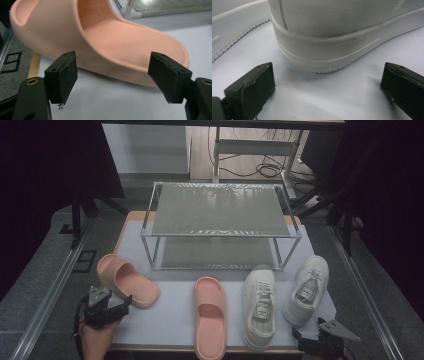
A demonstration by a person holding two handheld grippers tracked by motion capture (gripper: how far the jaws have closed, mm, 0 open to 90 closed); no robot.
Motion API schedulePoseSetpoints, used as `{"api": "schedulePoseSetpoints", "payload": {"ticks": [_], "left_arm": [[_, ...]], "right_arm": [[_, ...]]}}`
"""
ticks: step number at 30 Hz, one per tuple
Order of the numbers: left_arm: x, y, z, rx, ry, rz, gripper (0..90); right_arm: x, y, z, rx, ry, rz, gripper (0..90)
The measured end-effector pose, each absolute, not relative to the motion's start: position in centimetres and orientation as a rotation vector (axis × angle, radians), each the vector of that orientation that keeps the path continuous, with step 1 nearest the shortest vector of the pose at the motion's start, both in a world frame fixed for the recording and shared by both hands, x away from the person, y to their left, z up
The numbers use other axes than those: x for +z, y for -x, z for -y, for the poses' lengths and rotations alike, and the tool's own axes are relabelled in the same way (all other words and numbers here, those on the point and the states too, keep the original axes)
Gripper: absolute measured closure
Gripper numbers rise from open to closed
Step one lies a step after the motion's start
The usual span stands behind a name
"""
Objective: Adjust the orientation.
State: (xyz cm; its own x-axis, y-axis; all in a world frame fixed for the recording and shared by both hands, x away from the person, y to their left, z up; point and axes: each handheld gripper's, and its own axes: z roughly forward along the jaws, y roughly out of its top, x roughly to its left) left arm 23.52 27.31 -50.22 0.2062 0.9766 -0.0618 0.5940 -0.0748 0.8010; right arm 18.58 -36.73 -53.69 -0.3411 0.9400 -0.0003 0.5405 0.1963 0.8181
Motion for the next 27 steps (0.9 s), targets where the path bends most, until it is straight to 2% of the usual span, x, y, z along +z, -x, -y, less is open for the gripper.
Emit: {"api": "schedulePoseSetpoints", "payload": {"ticks": [16,27], "left_arm": [[-49.8,-26.5,-27.4,0.727,-1.743,-1.547,23.4],[-48.0,-26.6,-26.1,0.744,-1.741,-1.482,25.5]], "right_arm": [[-53.7,-18.6,36.7,1.021,-1.376,-1.964,0.0],[-53.7,-18.6,36.7,1.021,-1.375,-1.964,0.0]]}}
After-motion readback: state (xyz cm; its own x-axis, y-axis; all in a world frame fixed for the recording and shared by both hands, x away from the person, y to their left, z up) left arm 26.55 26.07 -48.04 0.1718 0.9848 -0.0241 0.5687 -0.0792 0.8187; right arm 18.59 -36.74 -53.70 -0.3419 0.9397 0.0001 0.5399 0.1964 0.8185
